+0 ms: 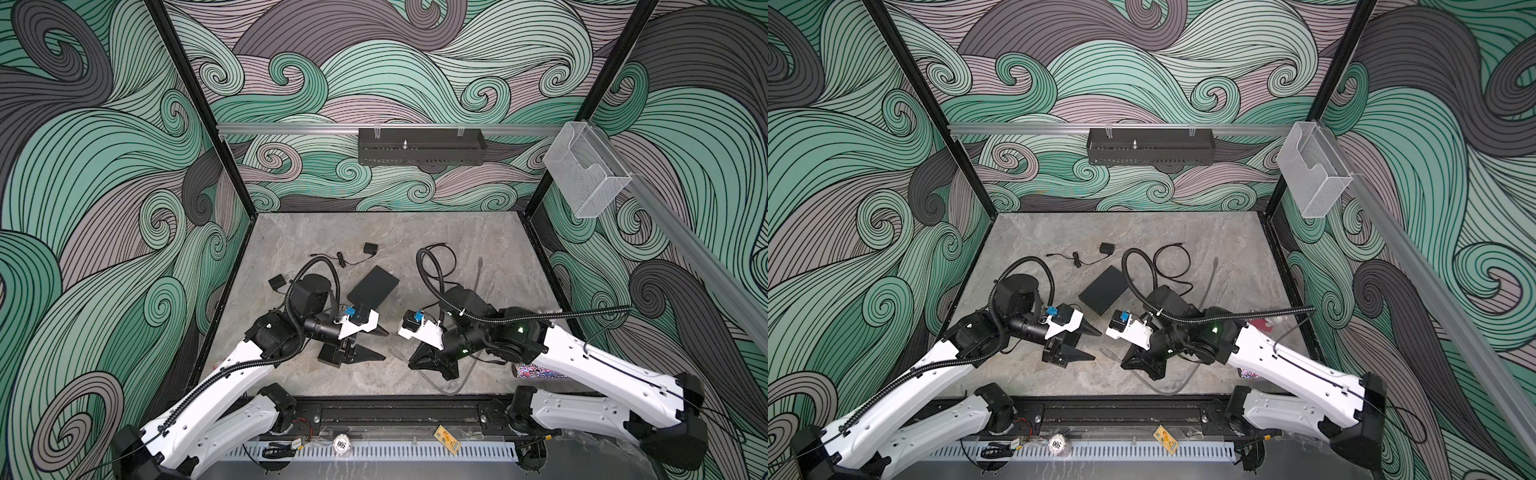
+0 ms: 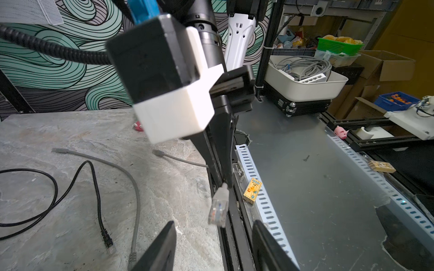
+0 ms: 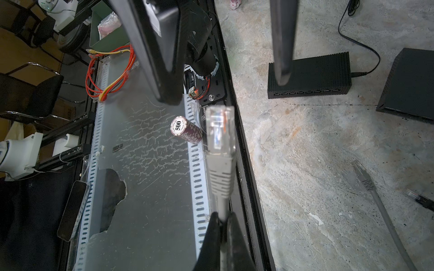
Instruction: Insert the plug into the switch port
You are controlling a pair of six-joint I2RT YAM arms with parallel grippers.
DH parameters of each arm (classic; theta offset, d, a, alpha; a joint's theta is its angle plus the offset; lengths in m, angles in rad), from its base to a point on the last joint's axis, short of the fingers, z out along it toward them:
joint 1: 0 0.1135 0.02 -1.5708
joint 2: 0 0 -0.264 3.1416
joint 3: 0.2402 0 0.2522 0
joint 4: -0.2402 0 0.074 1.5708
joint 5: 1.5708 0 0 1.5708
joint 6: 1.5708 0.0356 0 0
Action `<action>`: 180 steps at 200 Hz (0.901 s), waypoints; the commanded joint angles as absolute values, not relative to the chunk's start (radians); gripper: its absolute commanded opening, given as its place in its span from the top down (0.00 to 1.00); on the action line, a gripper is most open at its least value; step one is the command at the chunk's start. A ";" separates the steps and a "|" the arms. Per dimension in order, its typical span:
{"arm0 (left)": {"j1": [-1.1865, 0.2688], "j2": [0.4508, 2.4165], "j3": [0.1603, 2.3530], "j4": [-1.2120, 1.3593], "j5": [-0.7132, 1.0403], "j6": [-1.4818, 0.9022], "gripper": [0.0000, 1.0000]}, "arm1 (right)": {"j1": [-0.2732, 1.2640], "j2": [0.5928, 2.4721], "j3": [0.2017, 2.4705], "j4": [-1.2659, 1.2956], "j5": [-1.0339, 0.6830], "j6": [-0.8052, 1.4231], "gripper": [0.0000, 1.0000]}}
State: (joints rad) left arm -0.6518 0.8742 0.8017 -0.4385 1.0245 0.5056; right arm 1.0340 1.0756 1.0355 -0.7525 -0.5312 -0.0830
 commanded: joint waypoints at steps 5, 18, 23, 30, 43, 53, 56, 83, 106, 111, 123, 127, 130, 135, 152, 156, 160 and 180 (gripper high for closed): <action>-0.690 0.895 0.850 -0.467 0.976 0.498 0.43 | 1.039 1.054 1.029 -0.744 -0.529 -0.093 1.00; -0.700 0.907 0.858 -0.474 0.967 0.494 0.43 | 1.041 1.051 1.028 -0.745 -0.523 -0.094 1.00; -0.702 0.910 0.859 -0.477 0.964 0.494 0.43 | 1.043 1.049 1.028 -0.745 -0.520 -0.093 1.00; -0.703 0.914 0.861 -0.480 0.960 0.494 0.44 | 1.043 1.046 1.028 -0.745 -0.518 -0.094 1.00; -0.705 0.916 0.863 -0.484 0.956 0.496 0.46 | 1.044 1.042 1.028 -0.743 -0.511 -0.094 1.00; -0.706 0.917 0.863 -0.484 0.956 0.497 0.49 | 1.045 1.042 1.029 -0.744 -0.508 -0.093 1.00; -0.707 0.917 0.864 -0.484 0.956 0.497 0.50 | 1.045 1.041 1.028 -0.745 -0.508 -0.093 1.00; -0.710 0.920 0.865 -0.488 0.950 0.499 0.57 | 1.045 1.049 1.029 -0.746 -0.511 -0.092 1.00; -0.713 0.921 0.867 -0.488 0.950 0.500 0.58 | 1.045 1.050 1.026 -0.746 -0.502 -0.089 1.00; -0.713 0.921 0.867 -0.489 0.951 0.499 0.58 | 1.044 1.051 1.026 -0.746 -0.499 -0.089 1.00; -0.713 0.920 0.867 -0.489 0.949 0.502 0.58 | 1.044 1.053 1.026 -0.747 -0.481 -0.085 1.00; -0.714 0.919 0.869 -0.488 0.949 0.502 0.58 | 1.044 1.053 1.026 -0.748 -0.473 -0.084 1.00; -0.714 0.920 0.868 -0.489 0.949 0.502 0.58 | 1.044 1.055 1.026 -0.747 -0.467 -0.083 1.00; -0.715 0.919 0.869 -0.488 0.949 0.502 0.58 | 1.044 1.057 1.026 -0.750 -0.459 -0.083 1.00; -0.716 0.917 0.868 -0.490 0.947 0.502 0.57 | 1.045 1.067 1.028 -0.752 -0.458 -0.081 1.00; -0.716 0.917 0.869 -0.489 0.947 0.502 0.57 | 1.045 1.069 1.028 -0.752 -0.458 -0.081 1.00; -0.716 0.918 0.869 -0.490 0.948 0.502 0.57 | 1.045 1.070 1.029 -0.752 -0.458 -0.081 1.00; -0.719 0.917 0.869 -0.495 0.945 0.502 0.57 | 1.045 1.074 1.031 -0.752 -0.454 -0.080 1.00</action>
State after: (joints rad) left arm -0.7105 0.9150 0.8249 -0.4706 0.9493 0.4969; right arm 1.0397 1.0691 1.0355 -0.7525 -0.4709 -0.0818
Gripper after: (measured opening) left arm 0.425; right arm 0.060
